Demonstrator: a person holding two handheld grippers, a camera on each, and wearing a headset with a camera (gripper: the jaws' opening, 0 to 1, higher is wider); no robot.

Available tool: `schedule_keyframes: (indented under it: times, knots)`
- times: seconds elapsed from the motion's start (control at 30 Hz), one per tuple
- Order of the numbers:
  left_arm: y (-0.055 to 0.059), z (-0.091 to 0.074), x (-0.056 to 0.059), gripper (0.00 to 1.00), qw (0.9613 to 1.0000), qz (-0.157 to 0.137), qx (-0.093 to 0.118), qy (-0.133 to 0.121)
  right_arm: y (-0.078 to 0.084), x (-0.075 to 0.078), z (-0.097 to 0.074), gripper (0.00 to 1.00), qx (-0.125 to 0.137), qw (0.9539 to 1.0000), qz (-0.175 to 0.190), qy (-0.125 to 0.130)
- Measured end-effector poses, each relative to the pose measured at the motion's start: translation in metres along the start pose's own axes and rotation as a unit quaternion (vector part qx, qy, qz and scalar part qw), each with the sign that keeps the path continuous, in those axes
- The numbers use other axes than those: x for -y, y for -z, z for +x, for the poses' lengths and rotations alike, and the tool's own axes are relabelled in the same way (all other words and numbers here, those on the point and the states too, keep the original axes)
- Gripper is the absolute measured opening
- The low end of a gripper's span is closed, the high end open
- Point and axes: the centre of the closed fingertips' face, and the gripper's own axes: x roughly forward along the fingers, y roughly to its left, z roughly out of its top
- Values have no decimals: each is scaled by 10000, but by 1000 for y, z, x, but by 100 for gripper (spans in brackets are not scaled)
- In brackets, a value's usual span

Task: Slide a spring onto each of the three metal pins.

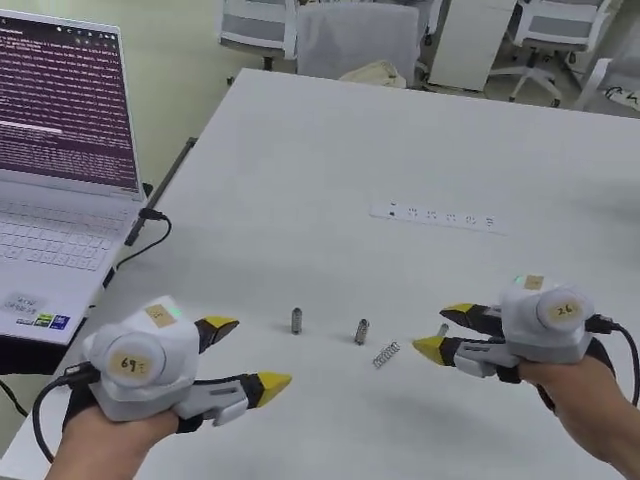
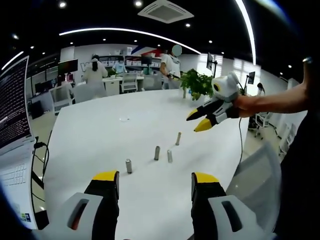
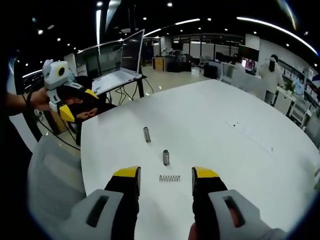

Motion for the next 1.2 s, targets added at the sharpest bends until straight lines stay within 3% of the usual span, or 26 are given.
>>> schedule_keyframes:
  times: [0.33,0.5,0.87,1.2]
  knots:
    - [-8,7,1,54,9999,117,-12,56,19,1,-27,45,120,9991,340,236]
    - [-12,10,-1,54,9998,163,0,71,27,0,-45,47,364,9963,674,386]
    - [-15,17,-3,54,9998,173,-32,105,48,-6,-75,55,390,9941,853,553]
    - [-14,25,4,54,9996,179,-89,202,51,-5,-93,58,509,9912,977,731]
